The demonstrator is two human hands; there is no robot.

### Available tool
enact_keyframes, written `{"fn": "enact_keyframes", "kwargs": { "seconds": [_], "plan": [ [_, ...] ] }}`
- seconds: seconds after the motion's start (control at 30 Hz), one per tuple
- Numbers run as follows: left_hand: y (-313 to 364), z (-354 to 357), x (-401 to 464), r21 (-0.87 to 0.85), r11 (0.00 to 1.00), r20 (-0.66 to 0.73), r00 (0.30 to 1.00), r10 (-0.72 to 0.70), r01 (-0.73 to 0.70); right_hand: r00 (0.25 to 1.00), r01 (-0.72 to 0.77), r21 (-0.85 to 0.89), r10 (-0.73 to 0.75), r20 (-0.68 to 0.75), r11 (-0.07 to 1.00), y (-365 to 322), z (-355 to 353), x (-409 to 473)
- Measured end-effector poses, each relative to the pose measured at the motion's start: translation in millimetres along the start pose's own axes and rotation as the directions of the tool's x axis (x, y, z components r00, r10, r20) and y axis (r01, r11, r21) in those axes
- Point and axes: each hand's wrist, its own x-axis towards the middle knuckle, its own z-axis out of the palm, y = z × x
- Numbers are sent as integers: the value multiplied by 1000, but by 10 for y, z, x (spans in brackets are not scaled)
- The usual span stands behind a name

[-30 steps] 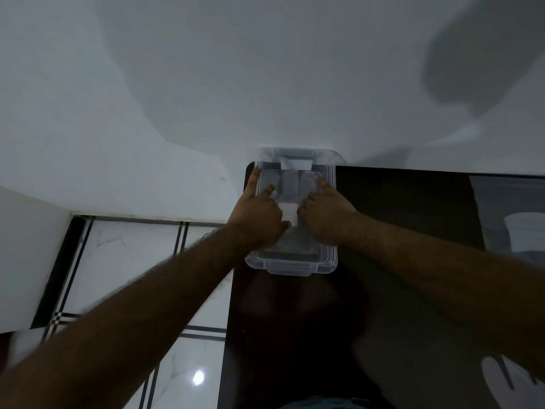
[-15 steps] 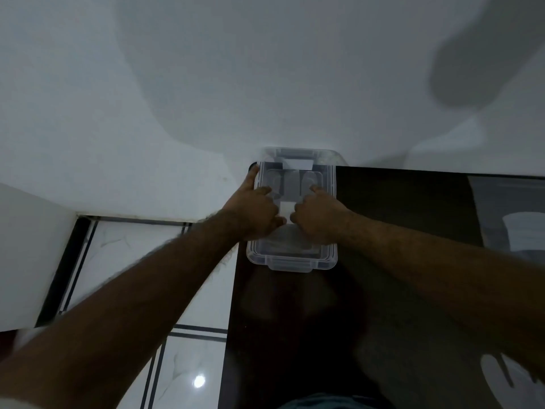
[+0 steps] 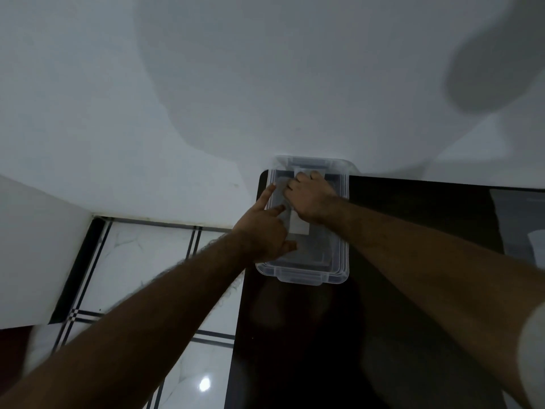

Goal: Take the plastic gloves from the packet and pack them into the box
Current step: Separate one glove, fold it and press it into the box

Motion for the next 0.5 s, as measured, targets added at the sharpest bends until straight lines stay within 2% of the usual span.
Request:
{"fn": "enact_keyframes", "kwargs": {
  "seconds": [0.1, 0.2, 0.33, 0.5],
  "plan": [
    [84, 75, -8, -2, 999, 5, 999, 34, -34, 999, 24, -8, -24, 25, 1000, 27, 37, -49],
    [127, 54, -16, -36, 999, 15, 1000, 2, -2, 998, 45, 7, -45, 38, 999, 68, 62, -110],
    [111, 22, -41, -31, 999, -56, 997, -45, 43, 998, 43, 2, -43, 42, 999, 93, 9, -306],
    [36, 32, -82, 109, 987, -93, 989, -111, 121, 991, 102, -104, -110, -82, 989, 106, 87, -849]
  ]
}}
